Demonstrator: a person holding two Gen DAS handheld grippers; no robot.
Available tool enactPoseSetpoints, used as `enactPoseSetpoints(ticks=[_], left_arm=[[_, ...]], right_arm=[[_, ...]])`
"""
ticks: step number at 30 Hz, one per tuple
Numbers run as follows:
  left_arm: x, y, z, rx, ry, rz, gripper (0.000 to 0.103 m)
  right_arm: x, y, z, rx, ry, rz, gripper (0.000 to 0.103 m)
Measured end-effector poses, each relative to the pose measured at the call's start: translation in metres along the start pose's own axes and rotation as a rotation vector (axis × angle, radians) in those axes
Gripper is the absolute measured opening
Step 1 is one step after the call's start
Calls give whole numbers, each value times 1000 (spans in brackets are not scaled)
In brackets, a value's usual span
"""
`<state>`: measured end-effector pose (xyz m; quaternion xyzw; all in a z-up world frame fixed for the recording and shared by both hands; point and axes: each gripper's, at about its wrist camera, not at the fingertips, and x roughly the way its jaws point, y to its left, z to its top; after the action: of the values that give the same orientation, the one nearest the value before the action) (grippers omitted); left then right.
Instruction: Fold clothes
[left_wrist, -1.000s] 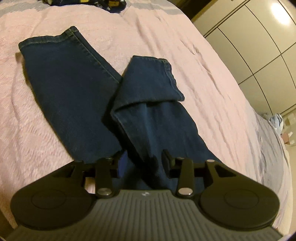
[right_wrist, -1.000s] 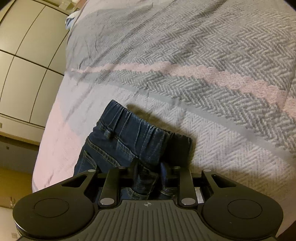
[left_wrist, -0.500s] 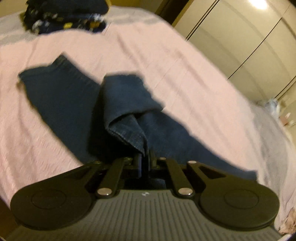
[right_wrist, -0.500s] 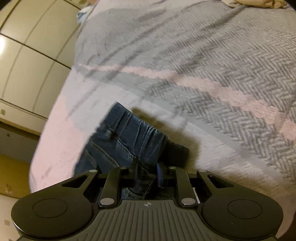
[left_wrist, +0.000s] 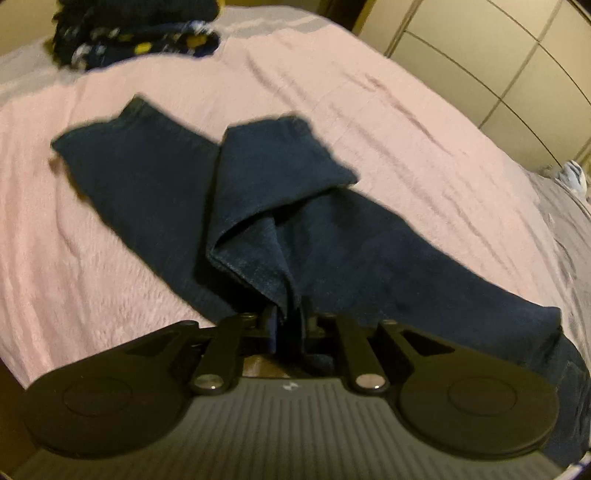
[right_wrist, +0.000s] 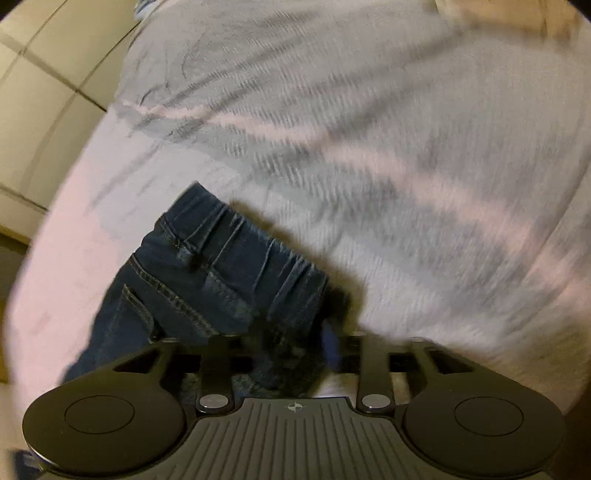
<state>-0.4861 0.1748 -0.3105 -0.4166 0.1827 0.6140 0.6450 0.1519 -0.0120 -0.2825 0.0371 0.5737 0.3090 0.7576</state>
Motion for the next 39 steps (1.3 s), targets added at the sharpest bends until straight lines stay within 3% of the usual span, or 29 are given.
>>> enactPoseSetpoints(ticks=[5,11,16,21,23,25,30,33,36,39], left_arm=[[-29,5,3,9,10,19,14],[-40,22,24,41,-15,65,14],[-32,61,65,19,-65,78,14],[16,118,101,48,-37,45,14],[42,144,114,70,-12,69,13],[62,167,131,73,-1,89,11],[40,199,176,86,-100,54,12],[12,225,182,-4,-75,22,12],[-13,253,173,-133,-28,12,12],[-27,278,160,-256,22,11,12]], right_arm=[[-23,59,-15,-336,-198,-293,45],[-4,109,-36,-385,-119,-79,45],[10,194,-81,-567,-79,86,45],[25,276,-143,-614,-23,255,45],[33,310,-175,-618,30,305,45],[39,337,-204,-604,96,361,45],[59,380,-267,-515,286,483,45],[75,396,-299,-432,375,516,45],[101,399,-319,-272,491,569,45],[122,407,-340,-178,544,545,46]])
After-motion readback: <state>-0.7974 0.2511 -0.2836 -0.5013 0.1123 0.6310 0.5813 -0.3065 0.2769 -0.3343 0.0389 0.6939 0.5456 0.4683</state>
